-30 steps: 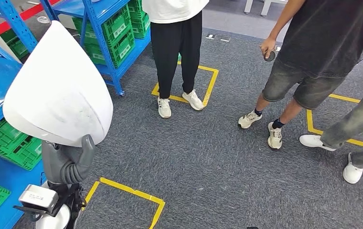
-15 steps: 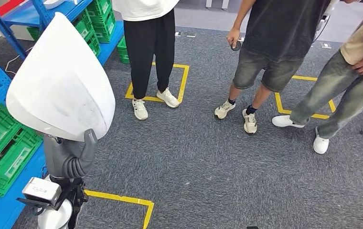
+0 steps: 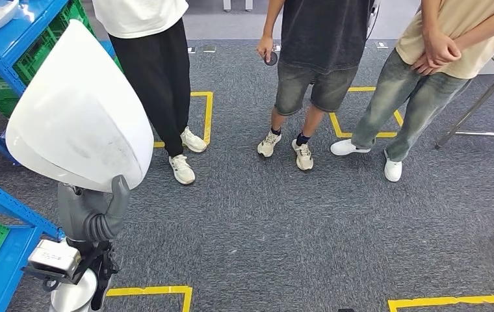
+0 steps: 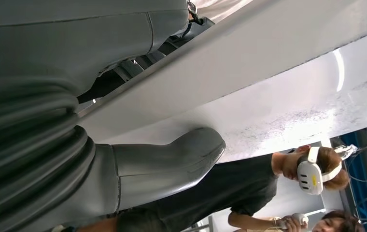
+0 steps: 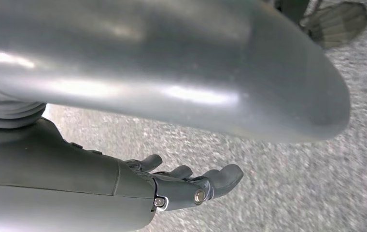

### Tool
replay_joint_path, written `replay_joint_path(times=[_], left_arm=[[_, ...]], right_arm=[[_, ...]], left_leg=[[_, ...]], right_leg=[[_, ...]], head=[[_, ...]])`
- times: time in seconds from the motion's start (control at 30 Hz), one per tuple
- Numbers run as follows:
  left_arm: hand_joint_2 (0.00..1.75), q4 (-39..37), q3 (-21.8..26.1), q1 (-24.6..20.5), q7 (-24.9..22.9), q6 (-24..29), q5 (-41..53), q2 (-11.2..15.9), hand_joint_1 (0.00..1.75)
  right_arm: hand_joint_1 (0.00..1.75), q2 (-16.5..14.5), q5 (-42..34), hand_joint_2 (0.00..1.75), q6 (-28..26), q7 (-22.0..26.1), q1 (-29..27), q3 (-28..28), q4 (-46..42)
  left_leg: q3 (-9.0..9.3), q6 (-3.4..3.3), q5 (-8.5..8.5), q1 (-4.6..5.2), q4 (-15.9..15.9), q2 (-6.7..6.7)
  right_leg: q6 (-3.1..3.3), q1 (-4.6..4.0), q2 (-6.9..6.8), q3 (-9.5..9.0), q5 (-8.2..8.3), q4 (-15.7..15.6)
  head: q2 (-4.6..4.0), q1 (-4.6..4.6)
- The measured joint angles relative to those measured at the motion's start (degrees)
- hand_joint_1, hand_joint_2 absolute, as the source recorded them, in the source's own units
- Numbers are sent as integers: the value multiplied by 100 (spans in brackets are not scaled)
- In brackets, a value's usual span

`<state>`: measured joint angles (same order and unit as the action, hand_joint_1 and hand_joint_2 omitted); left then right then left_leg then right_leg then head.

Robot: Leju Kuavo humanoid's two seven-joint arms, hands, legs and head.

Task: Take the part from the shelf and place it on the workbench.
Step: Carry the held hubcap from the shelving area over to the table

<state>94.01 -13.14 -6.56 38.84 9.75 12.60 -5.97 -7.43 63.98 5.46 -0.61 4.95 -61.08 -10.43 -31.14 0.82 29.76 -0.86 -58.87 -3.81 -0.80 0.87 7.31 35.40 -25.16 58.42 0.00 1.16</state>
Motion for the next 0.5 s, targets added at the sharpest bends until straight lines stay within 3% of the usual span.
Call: replay_joint_path(times=[0.03,0.1,0.13,0.2,0.27,0.3,0.33,0.4,0.47,0.5], left_arm=[[175,-1,1,-11,-1,6,-4,2,175],[175,-1,2,-41,2,9,-5,-3,175],[175,0,3,-49,5,9,-5,-5,175],[175,-7,5,-49,12,12,-5,-6,175],[175,-25,7,-46,13,17,-5,-4,175],[175,-36,7,-49,14,19,-5,-4,175],[175,-44,7,-53,14,22,-5,-4,175],[175,-52,7,-75,22,29,-6,-4,175],[175,-56,7,-111,46,32,-13,1,175],[175,-60,6,-126,61,33,-17,3,175]], right_arm=[[0,1,-2,0,1,-2,-13,-1,0],[0,1,-5,0,3,-5,-32,-1,0],[0,1,-6,0,4,-6,-26,-1,0],[0,-2,-8,0,4,-4,-2,-1,0],[0,-1,-13,0,4,0,3,-1,0],[0,0,-18,0,4,4,-3,-1,0],[0,0,-26,0,4,12,-7,-1,0],[0,0,-46,0,4,39,1,-1,0],[0,-1,-62,0,4,76,22,-1,0],[0,-1,-66,0,4,91,26,-1,0]], left_leg=[[-1,-46,-18,8,-2,60],[6,-137,-56,10,26,188],[7,-170,-70,8,43,262],[-4,-206,-72,32,47,423],[-13,-218,-64,56,43,592],[-13,-221,-60,64,42,670],[-8,-221,-54,69,41,743],[9,-202,-34,92,39,873],[28,-153,-10,116,40,974],[40,-125,-2,124,49,1025]], right_leg=[[-42,15,49,19,21,-15],[-92,11,-109,97,-43,102],[-105,-1,-276,200,-164,313],[-120,-20,-599,559,-535,1061],[-120,-21,-683,826,-726,1636],[-109,-24,-697,799,-669,1616],[-89,-29,-722,650,-526,1364],[-22,-73,-946,175,-223,540],[45,-128,-1140,-83,-112,49],[70,-148,-1143,-85,-122,7]], head=[[0,0],[0,16],[0,28],[0,50],[0,51],[0,51],[0,51],[0,50],[0,47],[0,45]])
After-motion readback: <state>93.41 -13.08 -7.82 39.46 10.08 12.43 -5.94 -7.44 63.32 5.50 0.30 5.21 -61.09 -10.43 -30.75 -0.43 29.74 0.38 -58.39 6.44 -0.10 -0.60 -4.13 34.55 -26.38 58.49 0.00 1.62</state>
